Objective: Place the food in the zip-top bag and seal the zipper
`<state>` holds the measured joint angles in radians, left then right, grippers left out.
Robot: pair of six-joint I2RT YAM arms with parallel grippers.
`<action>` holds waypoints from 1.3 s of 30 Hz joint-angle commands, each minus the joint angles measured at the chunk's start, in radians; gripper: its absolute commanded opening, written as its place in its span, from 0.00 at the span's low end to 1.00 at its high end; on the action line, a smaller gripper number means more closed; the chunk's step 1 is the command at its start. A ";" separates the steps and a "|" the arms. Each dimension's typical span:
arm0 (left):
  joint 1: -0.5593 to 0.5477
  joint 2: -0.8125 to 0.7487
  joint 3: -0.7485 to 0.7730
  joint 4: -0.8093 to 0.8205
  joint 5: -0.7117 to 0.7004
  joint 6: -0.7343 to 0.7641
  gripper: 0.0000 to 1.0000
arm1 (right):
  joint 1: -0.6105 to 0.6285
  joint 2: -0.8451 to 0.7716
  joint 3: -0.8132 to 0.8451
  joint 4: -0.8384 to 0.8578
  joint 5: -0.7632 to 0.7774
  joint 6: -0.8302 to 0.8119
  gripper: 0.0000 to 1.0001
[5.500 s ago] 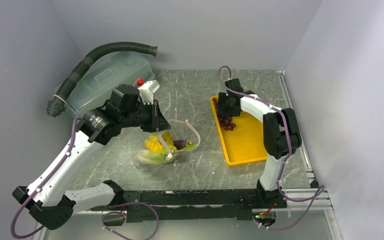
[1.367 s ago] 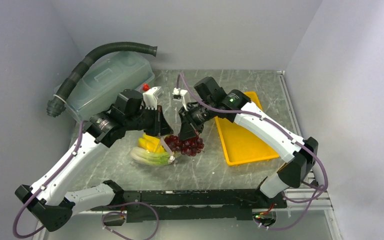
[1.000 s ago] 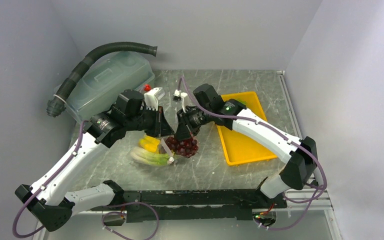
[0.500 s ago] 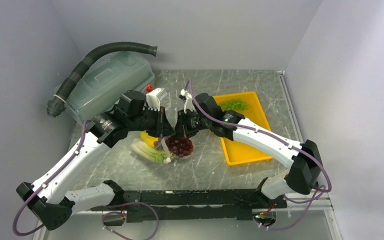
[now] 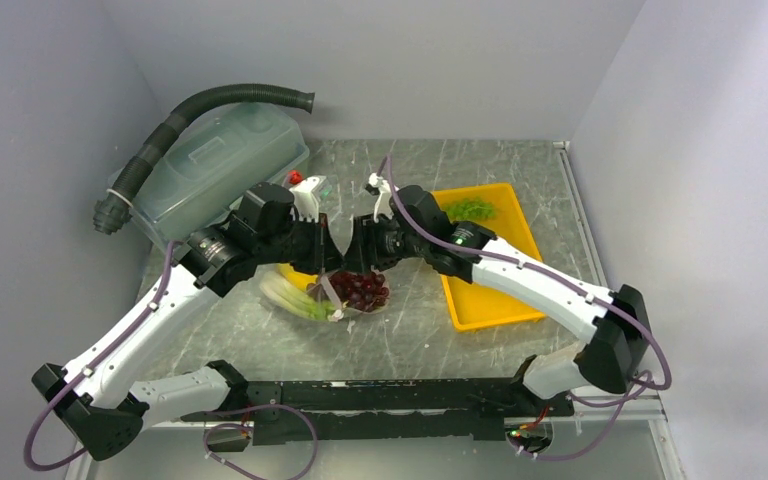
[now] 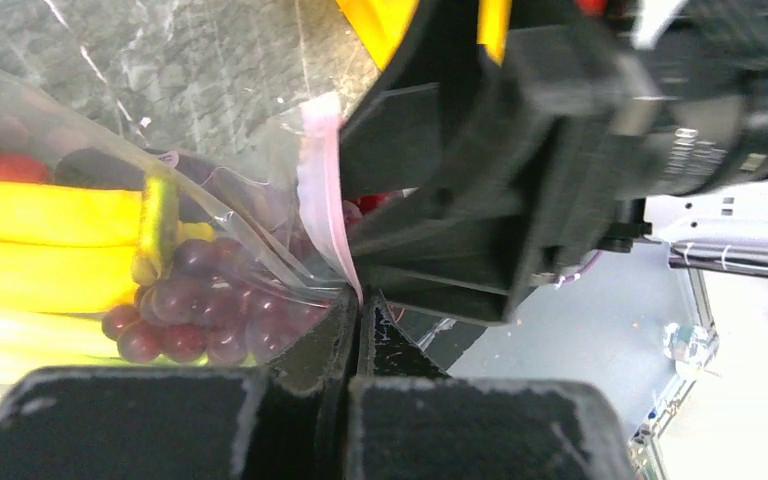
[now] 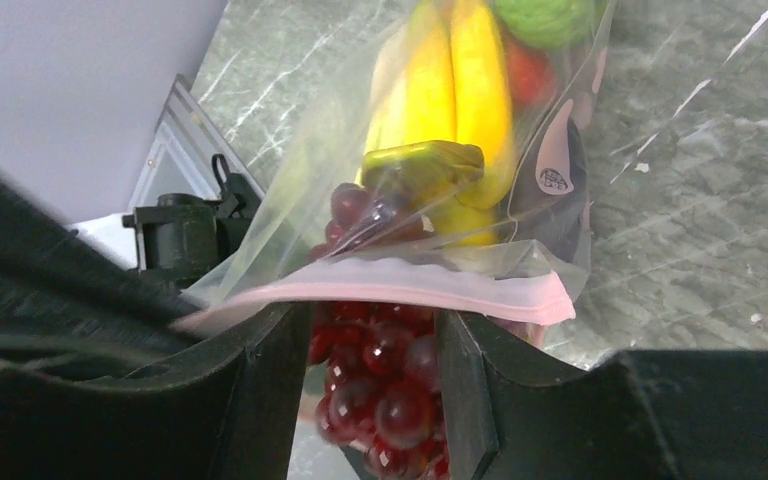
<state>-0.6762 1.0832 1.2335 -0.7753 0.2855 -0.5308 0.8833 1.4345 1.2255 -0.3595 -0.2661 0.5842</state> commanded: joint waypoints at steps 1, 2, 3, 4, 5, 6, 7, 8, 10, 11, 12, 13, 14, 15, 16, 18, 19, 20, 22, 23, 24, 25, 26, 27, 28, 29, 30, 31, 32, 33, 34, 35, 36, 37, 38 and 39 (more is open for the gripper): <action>-0.006 -0.027 0.029 0.009 -0.057 -0.028 0.00 | 0.001 -0.101 0.048 0.006 0.022 -0.036 0.51; -0.006 -0.029 0.030 0.006 -0.065 -0.030 0.00 | 0.000 -0.113 0.050 -0.011 0.033 -0.049 0.52; -0.007 -0.030 0.032 0.003 -0.073 -0.031 0.00 | 0.000 -0.125 0.053 -0.031 0.043 -0.061 0.52; -0.007 -0.031 0.035 0.000 -0.080 -0.031 0.00 | 0.000 -0.135 0.055 -0.055 0.052 -0.075 0.52; -0.007 -0.031 0.037 -0.001 -0.086 -0.033 0.00 | 0.000 -0.146 0.057 -0.079 0.061 -0.087 0.52; -0.006 -0.031 0.041 -0.002 -0.090 -0.035 0.00 | 0.000 -0.156 0.057 -0.100 0.069 -0.100 0.52; -0.007 -0.031 0.042 -0.003 -0.092 -0.035 0.00 | 0.000 -0.167 0.054 -0.122 0.075 -0.111 0.52; -0.007 -0.031 0.045 -0.001 -0.092 -0.035 0.00 | 0.000 -0.177 0.048 -0.139 0.075 -0.119 0.52; -0.007 -0.029 0.047 0.001 -0.094 -0.038 0.00 | 0.000 -0.201 0.032 -0.169 0.064 -0.128 0.50; -0.007 -0.029 0.046 0.001 -0.096 -0.038 0.00 | 0.001 -0.214 0.019 -0.176 0.052 -0.127 0.50; -0.007 -0.029 0.046 0.000 -0.100 -0.039 0.00 | 0.000 -0.227 0.005 -0.178 0.036 -0.125 0.50; -0.007 -0.028 0.047 -0.001 -0.104 -0.040 0.00 | 0.000 -0.239 -0.013 -0.177 0.020 -0.120 0.49; -0.008 -0.028 0.048 -0.002 -0.105 -0.042 0.00 | 0.001 -0.252 -0.030 -0.177 0.004 -0.114 0.49; -0.008 -0.028 0.048 0.000 -0.106 -0.042 0.00 | 0.000 -0.262 -0.049 -0.177 -0.014 -0.109 0.48; -0.007 -0.026 0.047 0.001 -0.107 -0.044 0.00 | 0.002 -0.270 -0.072 -0.178 -0.030 -0.105 0.47; -0.007 -0.024 0.050 0.000 -0.108 -0.046 0.00 | 0.002 -0.285 -0.107 -0.178 -0.058 -0.093 0.46; -0.007 -0.023 0.051 0.002 -0.108 -0.045 0.00 | 0.002 -0.287 -0.125 -0.176 -0.073 -0.090 0.46; -0.008 -0.022 0.053 0.003 -0.108 -0.046 0.00 | 0.003 -0.291 -0.140 -0.176 -0.080 -0.084 0.45; -0.007 -0.020 0.053 0.006 -0.105 -0.049 0.00 | 0.005 -0.292 -0.167 -0.172 -0.081 -0.077 0.44; -0.006 -0.019 0.052 0.007 -0.102 -0.050 0.00 | 0.006 -0.289 -0.178 -0.167 -0.081 -0.073 0.44; -0.006 -0.019 0.052 0.010 -0.099 -0.051 0.00 | 0.006 -0.285 -0.184 -0.162 -0.083 -0.069 0.43; -0.007 -0.018 0.054 0.011 -0.097 -0.053 0.00 | 0.008 -0.278 -0.191 -0.144 -0.090 -0.061 0.42; -0.007 -0.017 0.054 0.013 -0.093 -0.053 0.00 | 0.010 -0.274 -0.197 -0.126 -0.096 -0.056 0.40; -0.007 -0.016 0.053 0.013 -0.091 -0.054 0.00 | 0.013 -0.267 -0.201 -0.110 -0.098 -0.050 0.38; -0.007 -0.015 0.052 0.012 -0.090 -0.054 0.00 | 0.015 -0.256 -0.203 -0.098 -0.096 -0.042 0.37; -0.008 -0.014 0.053 0.011 -0.087 -0.055 0.00 | 0.017 -0.244 -0.203 -0.088 -0.092 -0.038 0.36; -0.008 -0.014 0.053 0.009 -0.085 -0.056 0.00 | 0.019 -0.228 -0.201 -0.082 -0.084 -0.035 0.35; -0.007 -0.015 0.053 0.007 -0.083 -0.055 0.00 | 0.021 -0.212 -0.195 -0.081 -0.073 -0.032 0.34; -0.007 -0.016 0.056 0.006 -0.082 -0.056 0.00 | 0.023 -0.194 -0.185 -0.080 -0.066 -0.031 0.33; -0.007 -0.017 0.059 0.005 -0.082 -0.056 0.00 | 0.025 -0.177 -0.178 -0.078 -0.061 -0.032 0.33; -0.007 -0.018 0.060 0.002 -0.084 -0.056 0.00 | 0.027 -0.154 -0.172 -0.076 -0.055 -0.032 0.33; -0.008 -0.019 0.062 0.000 -0.083 -0.056 0.00 | 0.030 -0.143 -0.169 -0.069 -0.050 -0.031 0.33; -0.007 -0.019 0.063 -0.001 -0.083 -0.055 0.00 | 0.032 -0.124 -0.164 -0.062 -0.042 -0.028 0.33; -0.007 -0.018 0.064 -0.001 -0.081 -0.056 0.00 | 0.033 -0.110 -0.160 -0.052 -0.036 -0.025 0.31; -0.007 -0.019 0.064 0.001 -0.079 -0.057 0.00 | 0.035 -0.097 -0.154 -0.042 -0.028 -0.022 0.27; -0.007 -0.017 0.064 0.002 -0.078 -0.057 0.00 | 0.038 -0.088 -0.149 -0.026 -0.024 -0.019 0.21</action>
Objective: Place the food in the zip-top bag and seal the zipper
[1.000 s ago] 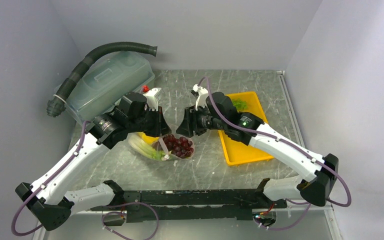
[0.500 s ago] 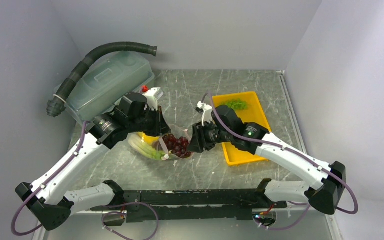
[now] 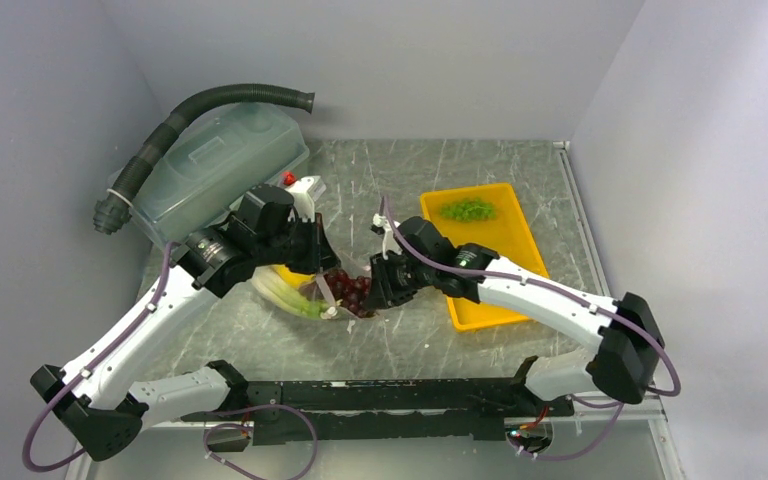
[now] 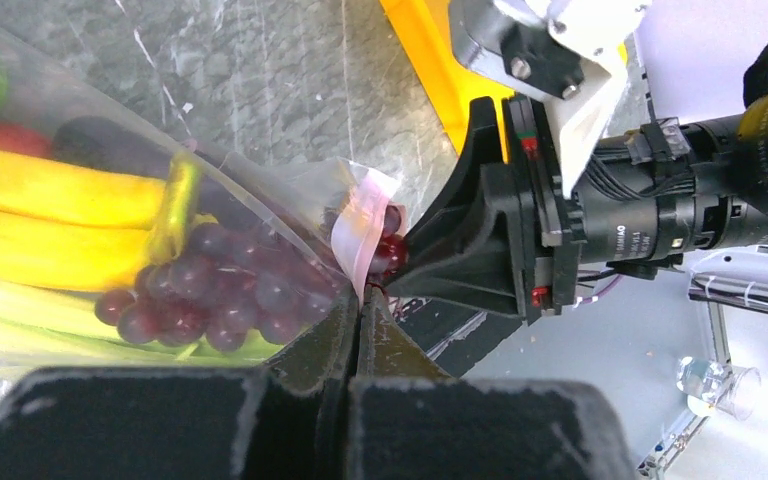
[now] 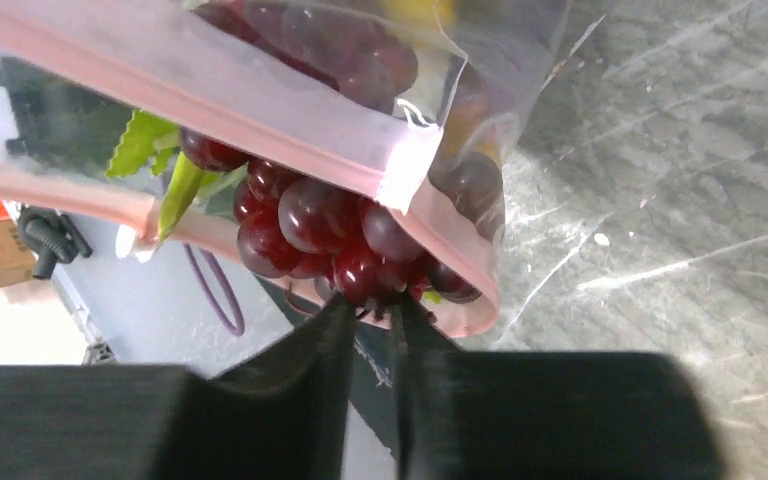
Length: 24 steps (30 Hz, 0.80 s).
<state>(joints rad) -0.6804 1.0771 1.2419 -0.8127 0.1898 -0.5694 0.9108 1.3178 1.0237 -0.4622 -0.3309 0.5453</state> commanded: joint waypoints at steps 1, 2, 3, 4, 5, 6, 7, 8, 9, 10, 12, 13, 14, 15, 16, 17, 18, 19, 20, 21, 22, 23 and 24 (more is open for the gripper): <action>-0.003 -0.010 0.057 0.041 0.021 -0.018 0.00 | 0.012 0.036 0.057 0.094 0.042 0.025 0.14; -0.004 -0.008 0.055 0.042 0.028 -0.018 0.00 | 0.015 0.042 0.064 0.113 0.039 0.028 0.09; -0.002 -0.007 0.054 0.044 0.034 -0.018 0.00 | 0.019 0.048 0.075 0.128 0.039 0.031 0.05; -0.002 -0.005 0.051 0.045 0.041 -0.020 0.00 | 0.023 0.053 0.088 0.141 0.043 0.033 0.02; -0.002 -0.004 0.050 0.047 0.049 -0.020 0.00 | 0.027 0.059 0.109 0.150 0.049 0.034 0.00; -0.004 -0.003 0.048 0.049 0.057 -0.018 0.00 | 0.030 0.064 0.122 0.161 0.057 0.033 0.00; -0.003 -0.001 0.047 0.050 0.066 -0.019 0.00 | 0.032 0.068 0.137 0.172 0.064 0.035 0.00; -0.003 -0.001 0.045 0.050 0.071 -0.020 0.00 | 0.033 0.076 0.151 0.181 0.073 0.037 0.00; -0.003 0.001 0.043 0.049 0.076 -0.020 0.00 | 0.034 0.082 0.165 0.191 0.074 0.038 0.00; -0.003 0.000 0.041 0.049 0.082 -0.020 0.00 | 0.035 0.090 0.182 0.199 0.075 0.035 0.00; -0.002 -0.003 0.038 0.045 0.087 -0.018 0.00 | 0.038 0.106 0.215 0.205 0.081 0.031 0.00; -0.003 -0.004 0.036 0.043 0.088 -0.018 0.00 | 0.039 0.115 0.227 0.208 0.081 0.028 0.00; -0.003 -0.009 0.034 0.043 0.088 -0.019 0.00 | 0.039 0.128 0.239 0.207 0.083 0.028 0.00; -0.003 -0.013 0.033 0.041 0.087 -0.019 0.00 | 0.041 0.138 0.250 0.203 0.082 0.028 0.00; -0.002 -0.016 0.035 0.039 0.086 -0.018 0.00 | 0.042 0.145 0.257 0.198 0.082 0.027 0.00; -0.002 -0.019 0.037 0.036 0.080 -0.018 0.00 | 0.043 0.145 0.260 0.189 0.089 0.024 0.00; -0.003 -0.022 0.041 0.031 0.070 -0.017 0.00 | 0.042 0.140 0.259 0.181 0.099 0.021 0.00; -0.003 -0.025 0.044 0.022 0.059 -0.016 0.00 | 0.042 0.130 0.253 0.174 0.105 0.013 0.00; -0.002 -0.027 0.048 0.019 0.052 -0.014 0.00 | 0.042 0.116 0.247 0.166 0.110 0.005 0.03; -0.003 -0.028 0.049 0.016 0.051 -0.013 0.00 | 0.042 0.102 0.239 0.155 0.116 -0.001 0.06; -0.003 -0.028 0.052 0.014 0.047 -0.013 0.00 | 0.042 0.079 0.231 0.140 0.126 -0.006 0.11; -0.004 -0.028 0.054 0.013 0.044 -0.013 0.00 | 0.042 0.058 0.220 0.128 0.137 -0.010 0.14; -0.002 -0.027 0.055 0.012 0.043 -0.012 0.00 | 0.042 0.037 0.207 0.116 0.147 -0.013 0.17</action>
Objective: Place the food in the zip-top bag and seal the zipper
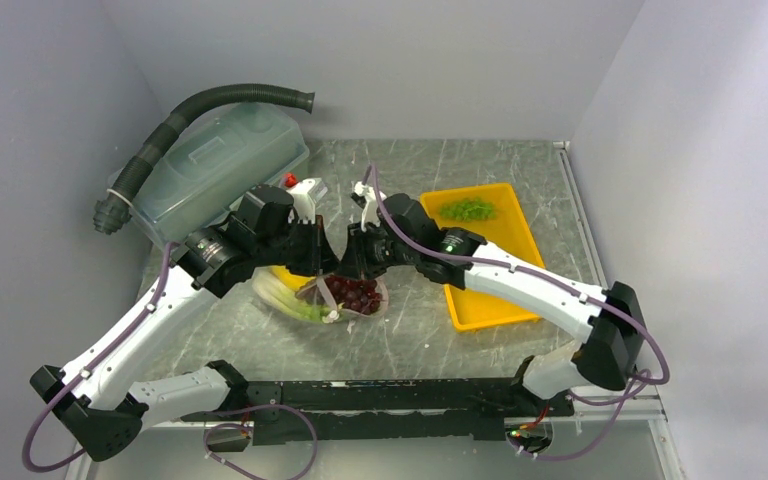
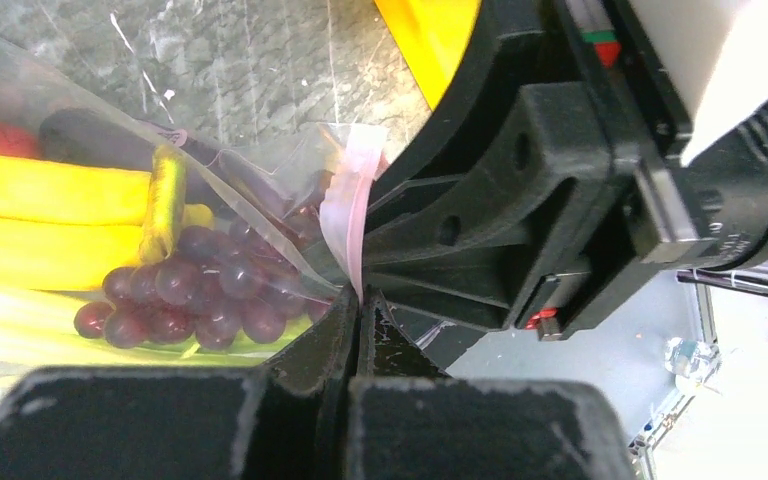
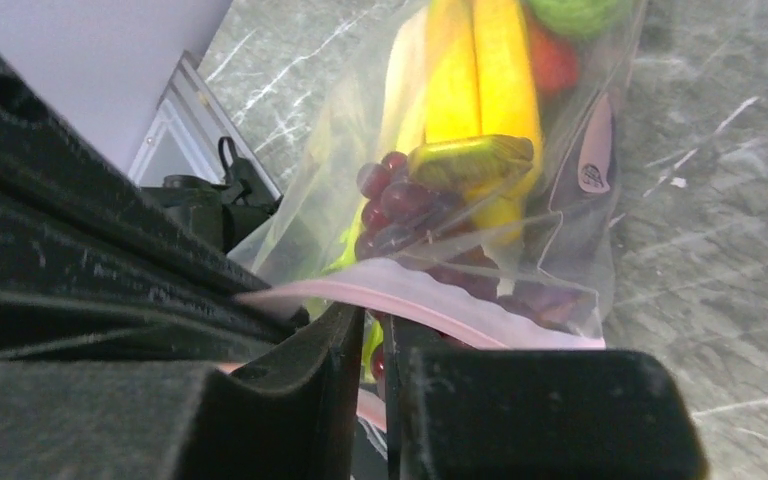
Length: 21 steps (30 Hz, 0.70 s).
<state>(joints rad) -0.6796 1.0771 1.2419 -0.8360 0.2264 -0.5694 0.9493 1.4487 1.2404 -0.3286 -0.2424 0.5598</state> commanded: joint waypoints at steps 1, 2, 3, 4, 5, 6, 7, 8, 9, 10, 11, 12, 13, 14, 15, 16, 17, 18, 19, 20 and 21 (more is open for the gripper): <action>-0.004 -0.026 0.055 0.036 0.003 -0.012 0.00 | 0.003 -0.116 -0.021 -0.029 0.068 -0.029 0.19; -0.003 -0.026 0.054 0.037 0.002 -0.012 0.00 | 0.003 -0.136 -0.033 -0.039 0.077 -0.030 0.21; -0.003 -0.026 0.053 0.040 0.000 -0.014 0.00 | 0.003 -0.155 -0.046 -0.049 0.089 -0.028 0.23; -0.004 -0.026 0.052 0.043 -0.004 -0.016 0.00 | 0.003 -0.176 -0.060 -0.059 0.100 -0.024 0.25; -0.004 -0.026 0.051 0.045 -0.007 -0.018 0.00 | 0.003 -0.194 -0.076 -0.067 0.110 -0.020 0.26; -0.003 -0.026 0.051 0.048 -0.008 -0.019 0.00 | 0.003 -0.212 -0.091 -0.075 0.119 -0.016 0.27; -0.004 -0.026 0.053 0.050 -0.010 -0.019 0.00 | 0.003 -0.229 -0.113 -0.085 0.132 -0.011 0.29; -0.004 -0.025 0.054 0.050 -0.011 -0.021 0.00 | 0.003 -0.249 -0.129 -0.097 0.149 -0.004 0.29; -0.003 -0.025 0.056 0.050 -0.012 -0.022 0.00 | 0.003 -0.265 -0.148 -0.104 0.159 -0.001 0.30; -0.003 -0.025 0.057 0.050 -0.013 -0.022 0.00 | 0.003 -0.281 -0.168 -0.110 0.166 0.006 0.30; -0.003 -0.025 0.058 0.048 -0.016 -0.023 0.00 | 0.003 -0.295 -0.186 -0.114 0.174 0.014 0.30; -0.004 -0.026 0.059 0.049 -0.018 -0.024 0.00 | 0.003 -0.309 -0.206 -0.116 0.179 0.023 0.30; -0.003 -0.026 0.060 0.049 -0.019 -0.025 0.00 | 0.003 -0.322 -0.224 -0.117 0.186 0.033 0.30; -0.004 -0.027 0.061 0.049 -0.018 -0.026 0.00 | 0.003 -0.334 -0.242 -0.116 0.194 0.044 0.30; -0.004 -0.026 0.061 0.051 -0.017 -0.025 0.00 | 0.003 -0.344 -0.261 -0.115 0.203 0.056 0.31; -0.004 -0.025 0.061 0.052 -0.016 -0.027 0.00 | 0.003 -0.352 -0.277 -0.115 0.216 0.069 0.33; -0.003 -0.024 0.062 0.053 -0.014 -0.027 0.00 | 0.003 -0.359 -0.293 -0.112 0.224 0.080 0.34; -0.004 -0.022 0.063 0.054 -0.012 -0.026 0.00 | 0.003 -0.361 -0.304 -0.110 0.229 0.089 0.34; -0.003 -0.020 0.063 0.056 -0.011 -0.026 0.00 | 0.003 -0.360 -0.312 -0.107 0.232 0.096 0.34; -0.003 -0.018 0.064 0.056 -0.009 -0.025 0.00 | 0.003 -0.356 -0.317 -0.104 0.236 0.103 0.34; -0.003 -0.017 0.065 0.057 -0.008 -0.025 0.00 | 0.003 -0.352 -0.319 -0.101 0.239 0.109 0.34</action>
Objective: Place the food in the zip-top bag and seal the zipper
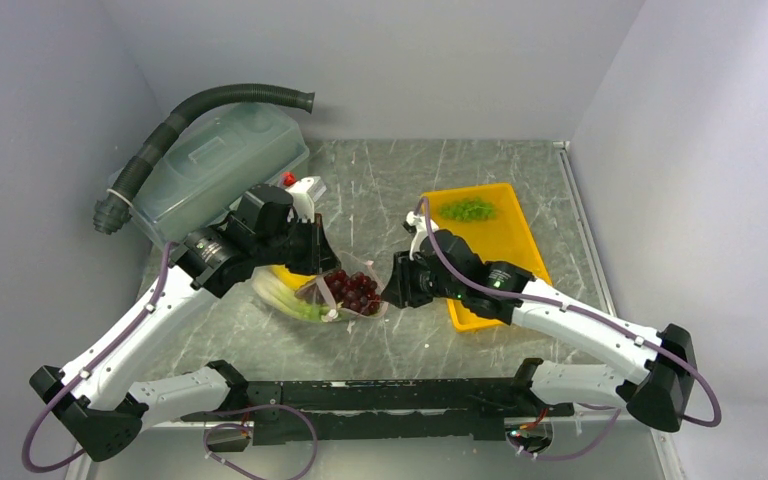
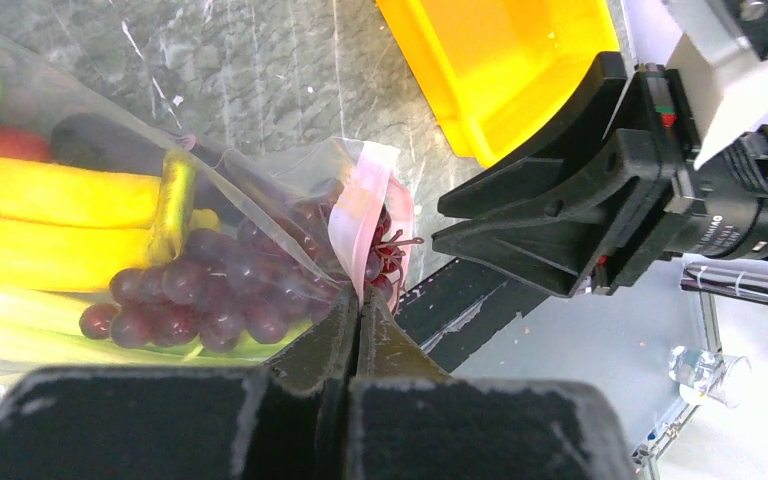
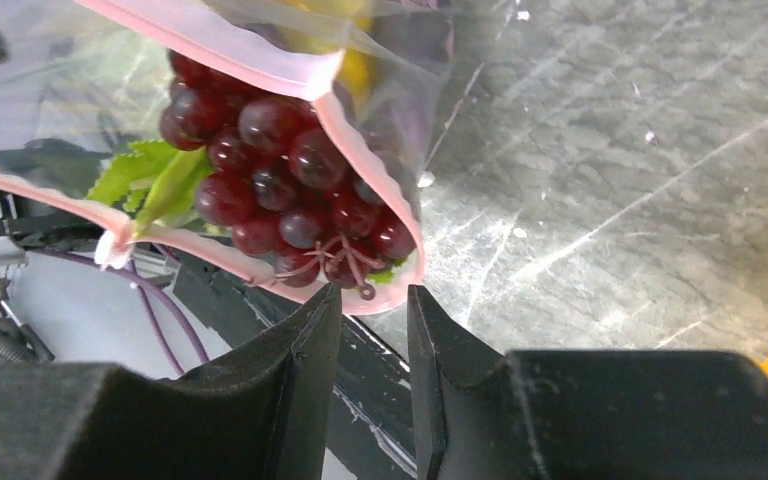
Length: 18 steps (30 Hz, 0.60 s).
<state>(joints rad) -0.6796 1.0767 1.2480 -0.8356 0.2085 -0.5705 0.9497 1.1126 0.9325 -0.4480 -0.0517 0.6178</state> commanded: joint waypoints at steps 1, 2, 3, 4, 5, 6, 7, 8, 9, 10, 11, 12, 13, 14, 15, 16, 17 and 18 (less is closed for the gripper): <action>-0.004 -0.016 0.060 0.056 0.009 -0.023 0.00 | 0.003 -0.010 -0.011 0.021 0.049 0.055 0.34; -0.004 -0.015 0.060 0.055 0.009 -0.023 0.00 | 0.003 -0.005 -0.009 0.022 0.049 0.059 0.34; -0.003 -0.016 0.061 0.056 0.009 -0.024 0.00 | 0.002 0.004 -0.009 0.022 0.077 0.062 0.34; -0.004 -0.017 0.060 0.056 0.009 -0.025 0.00 | 0.001 0.011 -0.009 0.025 0.087 0.064 0.34; -0.004 -0.018 0.059 0.057 0.011 -0.025 0.00 | 0.000 0.020 -0.009 0.029 0.094 0.068 0.35; -0.004 -0.018 0.061 0.056 0.011 -0.024 0.00 | -0.003 0.031 -0.009 0.035 0.095 0.070 0.35; -0.004 -0.018 0.060 0.056 0.011 -0.024 0.00 | -0.004 0.039 -0.008 0.040 0.095 0.073 0.35; -0.004 -0.019 0.062 0.054 0.011 -0.025 0.00 | -0.007 0.048 -0.006 0.045 0.093 0.076 0.35; -0.004 -0.019 0.064 0.053 0.011 -0.024 0.00 | -0.009 0.056 -0.006 0.054 0.090 0.078 0.35; -0.003 -0.019 0.064 0.053 0.011 -0.025 0.00 | -0.010 0.064 -0.005 0.061 0.089 0.080 0.35; -0.003 -0.021 0.064 0.053 0.012 -0.025 0.00 | -0.012 0.072 -0.005 0.066 0.086 0.083 0.35; -0.003 -0.021 0.064 0.053 0.012 -0.025 0.00 | -0.014 0.077 -0.006 0.074 0.082 0.083 0.35; -0.004 -0.021 0.065 0.051 0.012 -0.024 0.00 | -0.015 0.083 -0.006 0.081 0.077 0.083 0.35; -0.004 -0.022 0.066 0.049 0.012 -0.022 0.00 | -0.016 0.088 -0.005 0.085 0.075 0.082 0.34; -0.004 -0.021 0.067 0.047 0.013 -0.022 0.00 | -0.018 0.093 -0.003 0.085 0.078 0.082 0.34; -0.004 -0.020 0.069 0.048 0.014 -0.020 0.00 | -0.020 0.098 -0.001 0.085 0.084 0.082 0.34; -0.004 -0.020 0.070 0.046 0.014 -0.020 0.00 | -0.022 0.101 0.000 0.086 0.087 0.082 0.34; -0.003 -0.020 0.070 0.045 0.014 -0.020 0.00 | -0.026 0.103 0.001 0.089 0.088 0.082 0.33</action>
<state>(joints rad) -0.6796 1.0767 1.2591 -0.8364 0.2089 -0.5705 0.9352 1.2125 0.9192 -0.4133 0.0181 0.6861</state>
